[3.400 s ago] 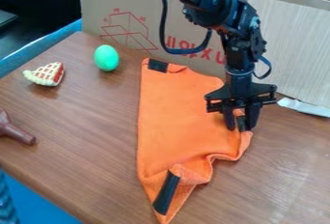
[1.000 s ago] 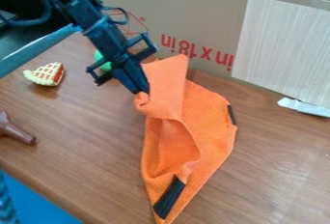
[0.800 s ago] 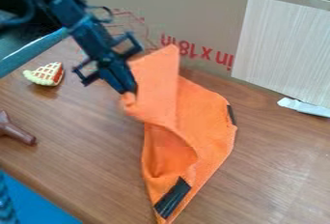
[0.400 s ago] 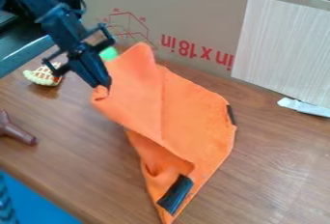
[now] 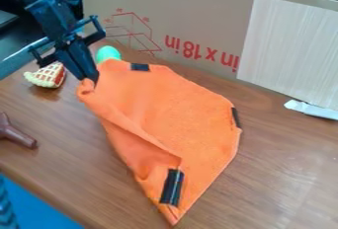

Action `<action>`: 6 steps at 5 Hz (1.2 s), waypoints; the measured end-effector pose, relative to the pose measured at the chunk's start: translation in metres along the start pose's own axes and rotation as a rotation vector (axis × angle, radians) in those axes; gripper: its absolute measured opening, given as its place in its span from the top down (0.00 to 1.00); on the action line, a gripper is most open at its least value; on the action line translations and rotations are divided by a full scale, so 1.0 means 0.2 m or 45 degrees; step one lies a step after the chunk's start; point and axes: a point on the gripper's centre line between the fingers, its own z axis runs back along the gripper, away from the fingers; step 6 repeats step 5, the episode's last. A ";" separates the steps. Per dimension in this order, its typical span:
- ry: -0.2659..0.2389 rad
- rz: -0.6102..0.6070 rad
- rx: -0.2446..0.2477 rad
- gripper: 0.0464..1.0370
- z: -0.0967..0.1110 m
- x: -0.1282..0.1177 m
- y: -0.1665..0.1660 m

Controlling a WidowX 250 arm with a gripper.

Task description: Unfold from top right to bottom left

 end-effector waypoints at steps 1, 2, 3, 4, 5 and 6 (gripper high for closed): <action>0.009 0.023 0.055 1.00 0.00 0.00 0.04; 0.017 0.045 0.135 0.98 0.00 -0.01 0.09; 0.089 0.076 0.208 0.83 -0.03 -0.03 0.15; 0.116 0.097 0.313 0.57 0.02 -0.04 0.18; 0.137 0.097 0.404 0.26 0.07 -0.04 0.18; 0.137 0.097 0.404 0.26 0.07 -0.04 0.18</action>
